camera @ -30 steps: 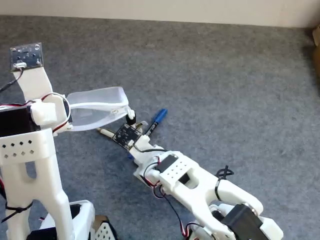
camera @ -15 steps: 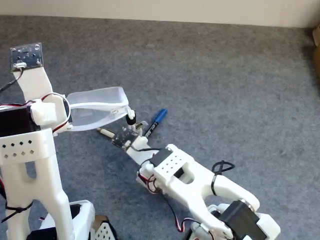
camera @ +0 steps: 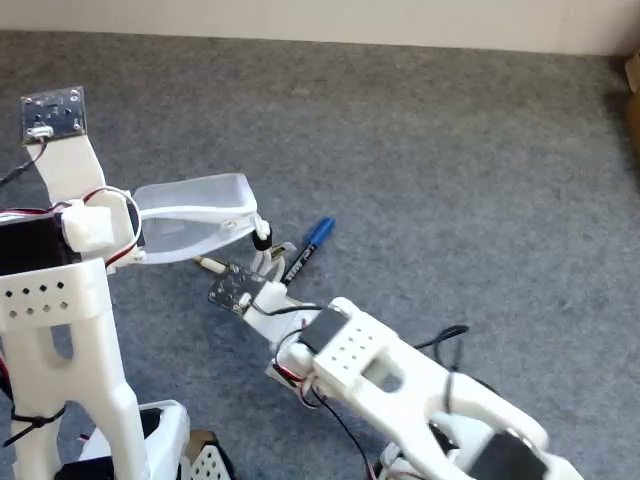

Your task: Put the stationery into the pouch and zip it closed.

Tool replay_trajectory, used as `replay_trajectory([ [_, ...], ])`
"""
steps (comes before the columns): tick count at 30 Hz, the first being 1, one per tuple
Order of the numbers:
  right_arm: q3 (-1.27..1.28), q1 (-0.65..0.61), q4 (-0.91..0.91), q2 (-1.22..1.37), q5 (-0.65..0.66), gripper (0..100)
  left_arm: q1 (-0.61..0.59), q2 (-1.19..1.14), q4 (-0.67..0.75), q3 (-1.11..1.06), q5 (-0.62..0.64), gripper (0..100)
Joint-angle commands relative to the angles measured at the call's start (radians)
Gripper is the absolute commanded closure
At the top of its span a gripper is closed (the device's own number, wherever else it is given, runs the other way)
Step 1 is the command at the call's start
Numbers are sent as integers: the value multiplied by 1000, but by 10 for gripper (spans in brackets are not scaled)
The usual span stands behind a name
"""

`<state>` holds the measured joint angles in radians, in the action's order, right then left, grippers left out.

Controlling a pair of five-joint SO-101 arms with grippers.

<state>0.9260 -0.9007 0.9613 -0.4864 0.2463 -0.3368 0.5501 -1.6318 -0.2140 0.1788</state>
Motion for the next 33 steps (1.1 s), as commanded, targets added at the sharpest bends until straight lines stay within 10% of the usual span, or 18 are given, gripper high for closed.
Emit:
replay_trajectory([
  [1,30,-2,4,-223,8,995,-13,-19,35,1,8,994],
  [33,325,-7,-318,-1052,-224,995,-13,-19,35,-1,9,994],
])
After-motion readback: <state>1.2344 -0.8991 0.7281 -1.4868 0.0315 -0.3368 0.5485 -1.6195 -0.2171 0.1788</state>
